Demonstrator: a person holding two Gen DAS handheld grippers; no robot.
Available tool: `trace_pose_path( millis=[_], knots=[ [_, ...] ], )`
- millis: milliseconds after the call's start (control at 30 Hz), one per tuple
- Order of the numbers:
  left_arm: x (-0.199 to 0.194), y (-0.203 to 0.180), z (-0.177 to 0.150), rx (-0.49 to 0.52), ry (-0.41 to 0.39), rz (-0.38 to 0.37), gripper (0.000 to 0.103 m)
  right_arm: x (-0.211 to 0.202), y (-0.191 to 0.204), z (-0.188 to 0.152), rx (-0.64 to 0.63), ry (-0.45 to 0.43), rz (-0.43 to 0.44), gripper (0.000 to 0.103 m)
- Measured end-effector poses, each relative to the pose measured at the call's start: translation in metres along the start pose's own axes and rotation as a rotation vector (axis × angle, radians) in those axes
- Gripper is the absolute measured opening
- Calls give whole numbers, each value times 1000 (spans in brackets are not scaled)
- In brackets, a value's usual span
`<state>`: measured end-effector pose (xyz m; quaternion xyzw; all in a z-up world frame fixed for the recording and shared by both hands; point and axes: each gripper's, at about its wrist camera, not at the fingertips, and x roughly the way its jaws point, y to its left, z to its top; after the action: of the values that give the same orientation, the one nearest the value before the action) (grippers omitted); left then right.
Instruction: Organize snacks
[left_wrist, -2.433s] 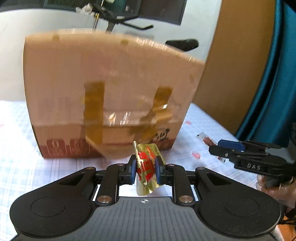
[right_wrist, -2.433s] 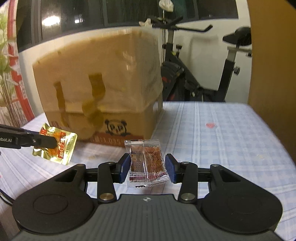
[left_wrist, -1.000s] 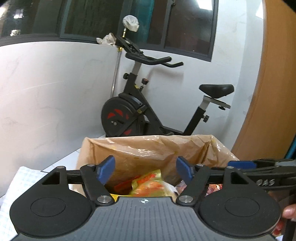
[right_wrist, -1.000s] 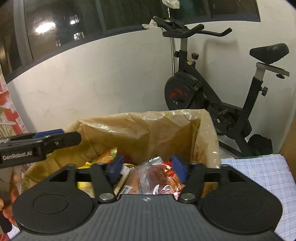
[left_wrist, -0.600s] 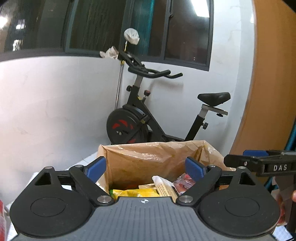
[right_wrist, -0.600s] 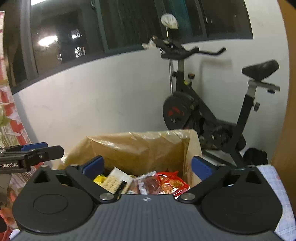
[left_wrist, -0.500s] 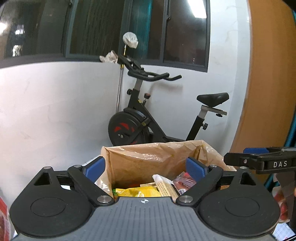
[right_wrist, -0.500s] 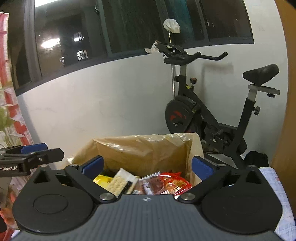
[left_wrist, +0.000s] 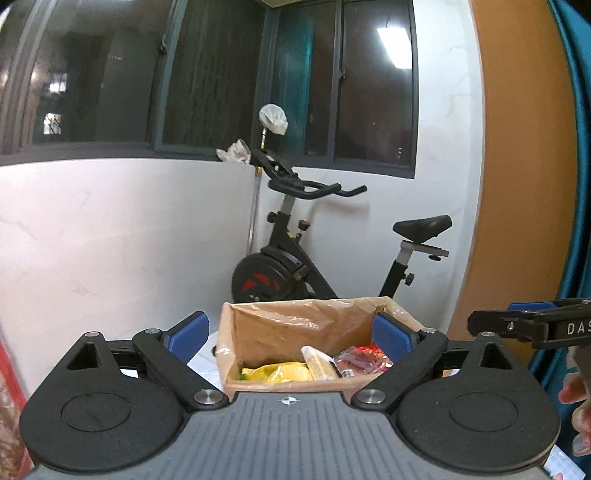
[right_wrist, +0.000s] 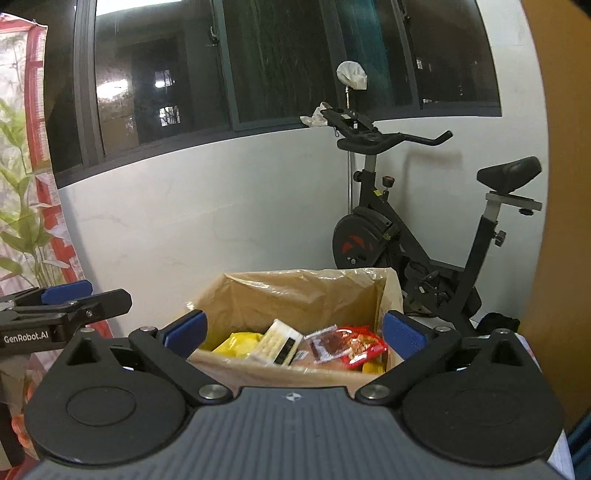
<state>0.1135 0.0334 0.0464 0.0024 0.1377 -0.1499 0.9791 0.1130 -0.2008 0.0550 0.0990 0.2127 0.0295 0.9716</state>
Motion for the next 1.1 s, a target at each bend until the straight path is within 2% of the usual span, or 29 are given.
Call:
trace_pose_path(
  millis=[133,300,467,567,733,1100],
  knots=[
    [-30,-3,4,9,-8,54,97,-31,11,-2,2,-16,-13,103],
    [-63,-9,9,9,-35,65,97,-69,27,-5,-1,-57,-25,103],
    [-89,-25,10,73,-90,109,97,-102,39,-11,11,-97,-15,103],
    [-102,-35,9,80,-91,110,97,-119,42,-16,40,-112,7,103],
    [-112,-42,5,71,-96,70,97,-134,48,-21,24,-113,-1,103],
    [-113,-41,3,51,-93,90,97,-145,50,-26,9,-119,-18,103]
  ],
)
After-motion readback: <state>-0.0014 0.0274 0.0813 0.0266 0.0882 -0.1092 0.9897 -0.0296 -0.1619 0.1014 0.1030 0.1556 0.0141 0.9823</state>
